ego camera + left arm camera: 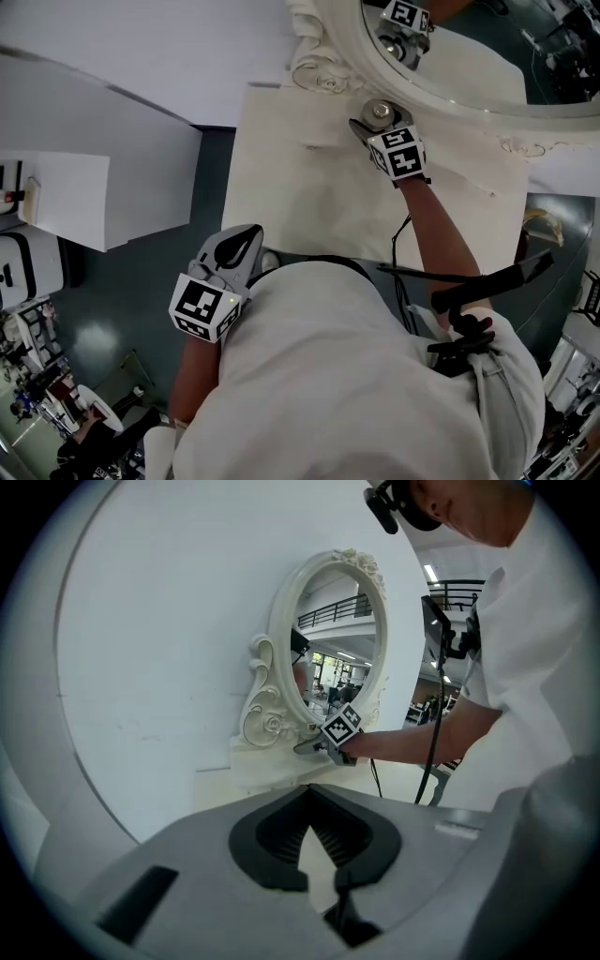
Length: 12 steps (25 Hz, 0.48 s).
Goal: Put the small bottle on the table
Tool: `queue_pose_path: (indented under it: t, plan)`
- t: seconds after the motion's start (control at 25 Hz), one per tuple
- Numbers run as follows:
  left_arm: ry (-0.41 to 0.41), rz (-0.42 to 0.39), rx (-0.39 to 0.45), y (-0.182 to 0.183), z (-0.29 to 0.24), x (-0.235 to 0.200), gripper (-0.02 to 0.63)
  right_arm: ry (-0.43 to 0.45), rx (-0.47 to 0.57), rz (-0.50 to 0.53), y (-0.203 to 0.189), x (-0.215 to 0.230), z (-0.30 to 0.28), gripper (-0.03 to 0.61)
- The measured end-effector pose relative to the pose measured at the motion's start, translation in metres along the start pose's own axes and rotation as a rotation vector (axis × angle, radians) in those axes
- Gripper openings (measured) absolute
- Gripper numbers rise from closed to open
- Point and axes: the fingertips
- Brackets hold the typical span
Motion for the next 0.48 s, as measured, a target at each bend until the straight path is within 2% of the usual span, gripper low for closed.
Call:
queue_pose_path:
  t: [0.48]
  plan:
    - [0.033, 0.025, -0.031, -0.001, -0.014, 0.002, 0.003, 0.005, -0.004, -0.007, -0.010, 0.009, -0.023, 0.342]
Point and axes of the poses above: the fingertips, and each gripper's own axes: z backward along the fingers, x to its right, y out of its top, and after that the axes turned 10 degrees about -z, right-handed
